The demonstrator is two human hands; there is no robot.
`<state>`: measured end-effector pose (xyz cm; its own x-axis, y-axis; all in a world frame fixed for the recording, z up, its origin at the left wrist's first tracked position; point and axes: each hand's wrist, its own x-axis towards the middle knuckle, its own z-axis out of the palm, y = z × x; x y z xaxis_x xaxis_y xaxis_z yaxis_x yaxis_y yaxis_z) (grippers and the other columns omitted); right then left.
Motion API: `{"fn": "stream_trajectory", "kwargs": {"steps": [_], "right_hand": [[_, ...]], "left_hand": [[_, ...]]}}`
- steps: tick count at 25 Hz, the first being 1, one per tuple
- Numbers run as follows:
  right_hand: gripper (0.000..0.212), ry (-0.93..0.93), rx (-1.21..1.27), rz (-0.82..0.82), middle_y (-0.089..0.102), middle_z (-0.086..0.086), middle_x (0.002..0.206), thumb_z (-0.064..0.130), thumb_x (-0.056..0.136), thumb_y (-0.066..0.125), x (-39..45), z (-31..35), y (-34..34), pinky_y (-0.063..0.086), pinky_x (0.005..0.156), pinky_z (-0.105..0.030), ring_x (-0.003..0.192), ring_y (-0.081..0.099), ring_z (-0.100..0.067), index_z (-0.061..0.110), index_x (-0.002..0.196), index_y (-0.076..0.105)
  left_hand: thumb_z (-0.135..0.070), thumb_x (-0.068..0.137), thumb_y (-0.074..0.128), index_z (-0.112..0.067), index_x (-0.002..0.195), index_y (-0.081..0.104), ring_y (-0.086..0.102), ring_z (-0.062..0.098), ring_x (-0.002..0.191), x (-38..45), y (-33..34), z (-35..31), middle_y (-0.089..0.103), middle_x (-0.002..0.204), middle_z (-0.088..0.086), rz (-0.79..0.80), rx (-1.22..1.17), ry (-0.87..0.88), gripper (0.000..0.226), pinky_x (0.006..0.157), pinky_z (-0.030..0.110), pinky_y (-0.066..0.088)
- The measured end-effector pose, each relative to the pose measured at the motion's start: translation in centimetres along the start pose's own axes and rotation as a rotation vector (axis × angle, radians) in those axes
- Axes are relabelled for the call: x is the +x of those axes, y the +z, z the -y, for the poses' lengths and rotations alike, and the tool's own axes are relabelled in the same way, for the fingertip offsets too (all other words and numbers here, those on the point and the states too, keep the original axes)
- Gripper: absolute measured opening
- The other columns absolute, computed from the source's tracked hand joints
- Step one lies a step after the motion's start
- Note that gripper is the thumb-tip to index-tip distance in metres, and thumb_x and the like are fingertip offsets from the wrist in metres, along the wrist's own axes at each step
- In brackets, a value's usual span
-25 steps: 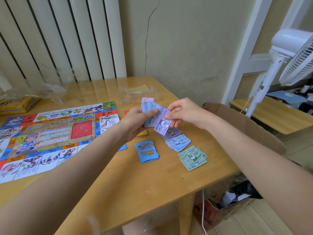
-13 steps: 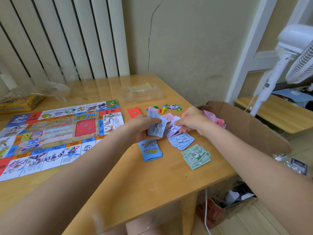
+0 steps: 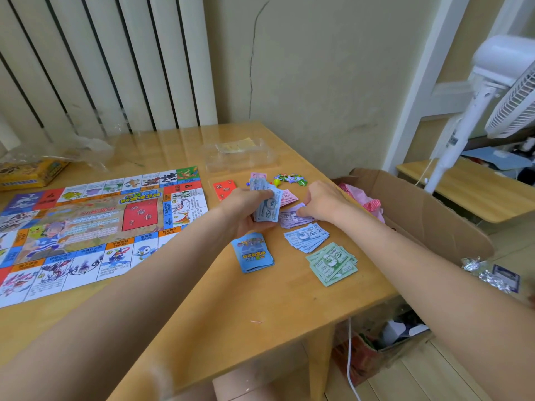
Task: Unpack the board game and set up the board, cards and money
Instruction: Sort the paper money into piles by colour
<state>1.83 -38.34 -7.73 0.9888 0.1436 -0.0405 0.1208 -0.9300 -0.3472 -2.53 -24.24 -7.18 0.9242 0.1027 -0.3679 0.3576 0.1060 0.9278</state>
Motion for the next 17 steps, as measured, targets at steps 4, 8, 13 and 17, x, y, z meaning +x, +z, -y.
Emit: {"fn": "stream_trajectory", "kwargs": {"steps": [4,8,13,17], "right_hand": [[0.020,-0.003,0.024,0.006,0.056,-0.010,0.087,0.018,0.080,0.068,0.3,0.3,0.4,0.033,0.052,-0.025,0.083,0.054,-0.024,0.003,0.092,0.062],[0.030,-0.074,-0.037,0.019,0.061,-0.012,0.097,0.018,0.082,0.067,0.6,0.3,0.0,0.041,0.069,-0.028,0.093,0.058,-0.026,0.000,0.104,0.062],[0.037,-0.410,-0.152,0.205,0.048,0.003,0.101,0.027,0.081,0.070,1.1,-0.2,-2.3,0.037,0.078,-0.024,0.096,0.048,-0.013,0.017,0.116,0.060],[0.048,-0.454,-0.248,0.321,0.044,0.004,0.105,0.026,0.078,0.074,1.8,-0.1,-2.1,0.035,0.077,-0.024,0.094,0.044,-0.011,0.020,0.122,0.056]], "left_hand": [[-0.009,0.094,0.053,-0.001,0.124,0.046,0.058,0.021,0.074,-0.5,-0.6,0.0,0.055,0.086,0.012,0.032,-0.065,-0.064,0.032,0.076,0.043,0.050],[-0.009,0.093,0.054,-0.001,0.126,0.046,0.058,0.021,0.074,-0.6,-0.5,0.1,0.055,0.087,0.013,0.031,-0.056,-0.050,0.035,0.071,0.043,0.053],[-0.011,0.094,0.053,-0.002,0.125,0.046,0.057,0.021,0.074,0.0,-1.1,-0.2,0.055,0.086,0.012,0.002,-0.017,-0.037,0.033,0.069,0.039,0.052],[-0.013,0.093,0.055,-0.005,0.118,0.048,0.059,0.021,0.073,0.1,-1.1,-0.2,0.056,0.086,0.012,-0.019,0.044,-0.028,0.027,0.064,0.038,0.056]]}}
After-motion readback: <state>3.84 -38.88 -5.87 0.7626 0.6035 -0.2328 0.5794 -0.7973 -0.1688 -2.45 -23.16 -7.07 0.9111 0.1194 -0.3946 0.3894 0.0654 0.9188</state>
